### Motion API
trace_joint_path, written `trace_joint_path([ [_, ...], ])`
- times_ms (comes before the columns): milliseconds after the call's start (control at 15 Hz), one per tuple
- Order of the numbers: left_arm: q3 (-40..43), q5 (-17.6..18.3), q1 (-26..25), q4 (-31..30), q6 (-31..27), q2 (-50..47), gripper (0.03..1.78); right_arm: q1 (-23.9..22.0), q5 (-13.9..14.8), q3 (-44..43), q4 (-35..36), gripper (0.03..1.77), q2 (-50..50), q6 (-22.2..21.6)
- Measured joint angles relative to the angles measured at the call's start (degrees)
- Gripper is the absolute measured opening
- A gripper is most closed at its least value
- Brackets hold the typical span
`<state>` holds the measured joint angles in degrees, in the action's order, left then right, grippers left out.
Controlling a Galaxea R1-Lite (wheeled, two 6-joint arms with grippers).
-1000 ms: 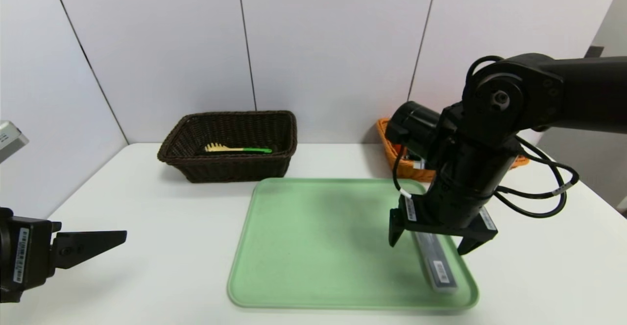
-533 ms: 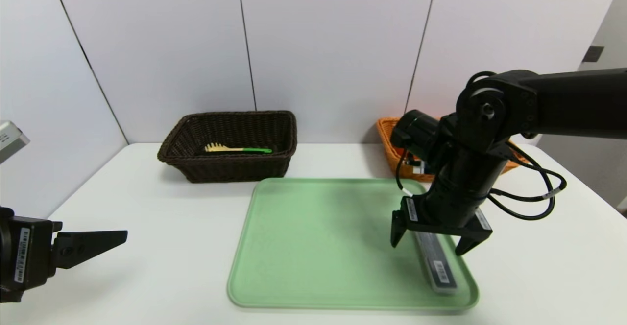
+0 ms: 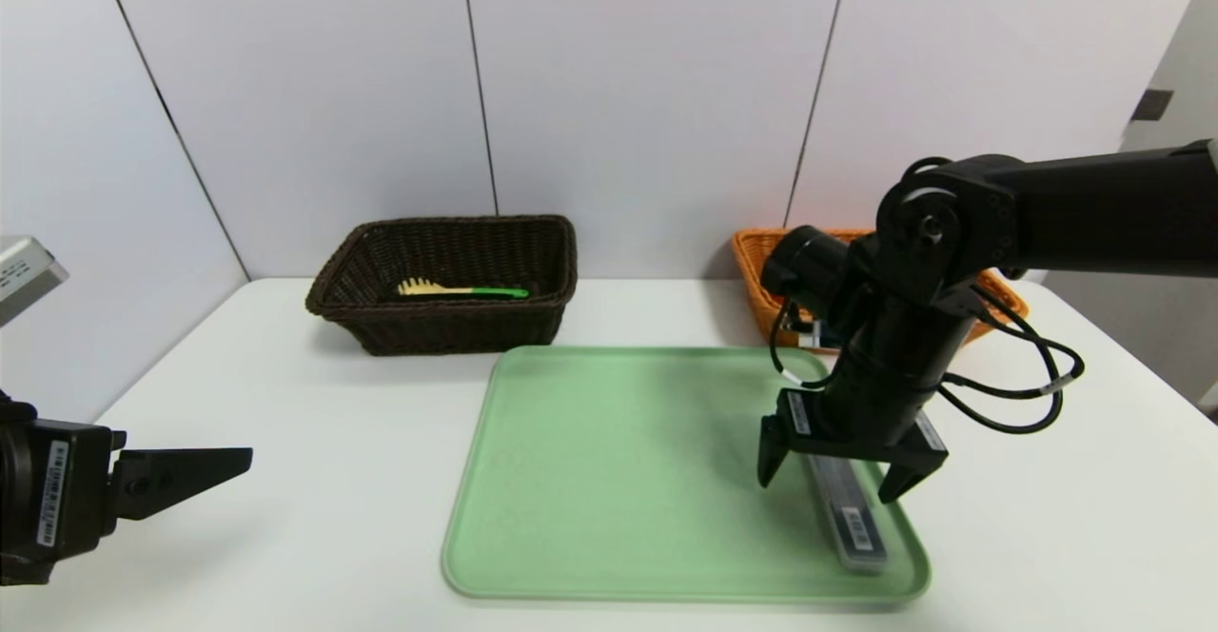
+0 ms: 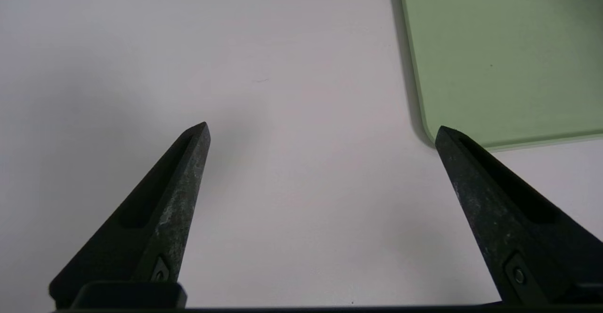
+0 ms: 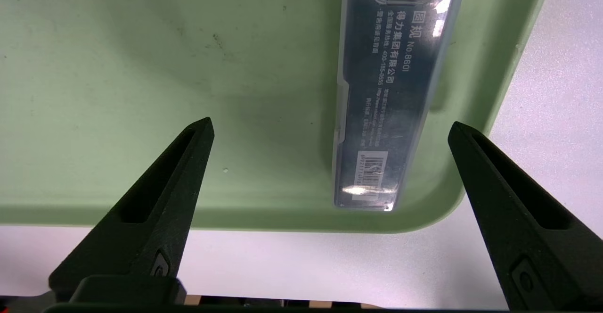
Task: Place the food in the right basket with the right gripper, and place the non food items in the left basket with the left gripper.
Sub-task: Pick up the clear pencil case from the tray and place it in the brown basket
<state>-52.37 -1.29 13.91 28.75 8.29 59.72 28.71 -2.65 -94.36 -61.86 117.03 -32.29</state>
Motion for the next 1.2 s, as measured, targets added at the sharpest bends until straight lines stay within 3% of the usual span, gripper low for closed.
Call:
trace_joint_path([
  [1200, -0.1, 0.0, 0.0, 0.0, 0.0, 0.4, 1.69, 1.7, 3.4, -0.6, -0.6, 1.71, 2.2, 1.5],
])
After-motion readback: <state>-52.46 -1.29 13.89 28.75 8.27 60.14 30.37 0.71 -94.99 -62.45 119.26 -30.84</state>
